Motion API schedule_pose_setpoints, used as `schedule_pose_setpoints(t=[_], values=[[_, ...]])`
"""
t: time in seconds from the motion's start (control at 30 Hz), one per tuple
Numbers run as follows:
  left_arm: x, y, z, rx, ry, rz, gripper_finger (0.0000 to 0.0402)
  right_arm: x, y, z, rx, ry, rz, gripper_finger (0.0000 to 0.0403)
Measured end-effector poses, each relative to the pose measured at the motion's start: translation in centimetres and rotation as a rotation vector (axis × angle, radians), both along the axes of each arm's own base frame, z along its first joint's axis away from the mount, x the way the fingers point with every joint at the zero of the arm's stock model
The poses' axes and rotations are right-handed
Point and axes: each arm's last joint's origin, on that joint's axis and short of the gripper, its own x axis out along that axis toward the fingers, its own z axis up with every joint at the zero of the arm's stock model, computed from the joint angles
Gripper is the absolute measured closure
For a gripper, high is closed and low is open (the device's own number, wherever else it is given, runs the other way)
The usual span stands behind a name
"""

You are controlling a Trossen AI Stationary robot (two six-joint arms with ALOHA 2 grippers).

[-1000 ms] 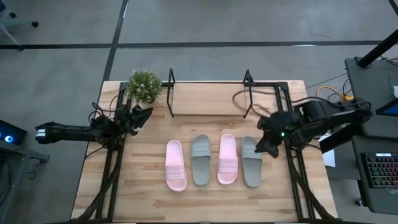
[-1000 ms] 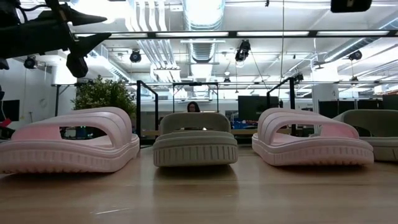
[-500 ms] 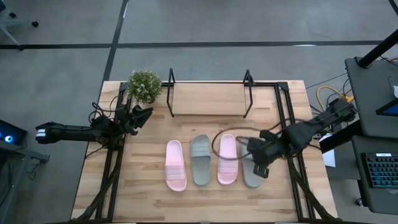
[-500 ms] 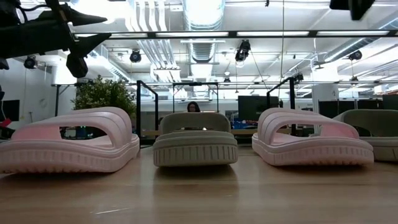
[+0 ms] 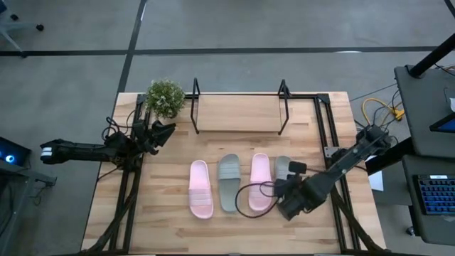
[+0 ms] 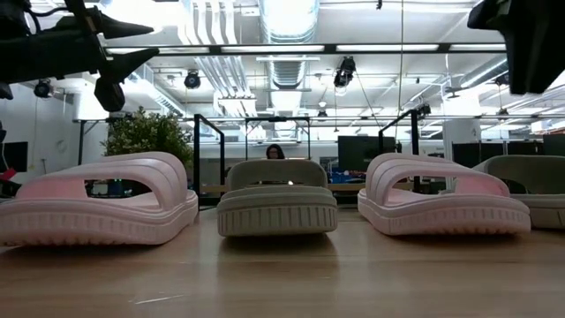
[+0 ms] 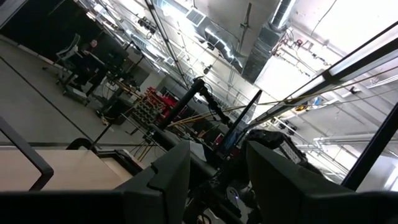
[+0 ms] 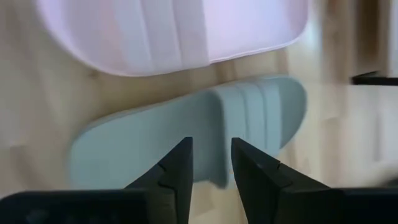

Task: Pick and place slides into the shelf
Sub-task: Put the right gray slipper on the shelf

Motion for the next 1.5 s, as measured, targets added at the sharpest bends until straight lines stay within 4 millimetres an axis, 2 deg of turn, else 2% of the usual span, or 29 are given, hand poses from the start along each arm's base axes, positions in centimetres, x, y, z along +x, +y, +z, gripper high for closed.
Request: schedule_pose_setpoints(t=[0.2, 0.37, 0.67, 0.8, 0.9, 1.1, 1.27, 1.5], values=[[0.0, 0.0, 0.0, 0.000, 0.000, 0.000, 0.0258, 0.8, 0.4, -3.1, -0.169, 0.054, -0.045, 0.0307], [0.0, 0.0, 0.0, 0.002, -0.001, -0.006, 0.0258, 1.0, 0.7, -4.5, -0.186, 0.072, -0.194, 0.0296], [0.0, -0.1, 0.0, 0.007, -0.002, -0.018, 0.0258, 0.8, 0.6, -4.0, -0.169, 0.016, -0.303, 0.0190], [0.0, -0.1, 0.0, 0.007, -0.002, -0.019, 0.0258, 0.9, 1.7, -3.8, -0.153, -0.088, -0.223, 0.0161], [0.0, -0.1, 0.0, 0.007, -0.002, -0.019, 0.0258, 0.6, 3.0, -3.2, -0.154, -0.182, -0.111, 0.0158], [0.0, -0.1, 0.1, 0.007, -0.007, -0.019, 0.0258, -0.6, 3.6, -3.1, -0.234, -0.152, -0.002, 0.0171], [0.0, -0.1, 0.1, 0.013, -0.004, -0.016, 0.0258, -1.3, 3.4, -4.3, -0.277, -0.103, 0.051, 0.0177], [0.0, -0.1, 0.1, 0.013, -0.004, -0.016, 0.0258, -2.1, 2.4, -6.0, -0.336, -0.091, 0.022, 0.0177]])
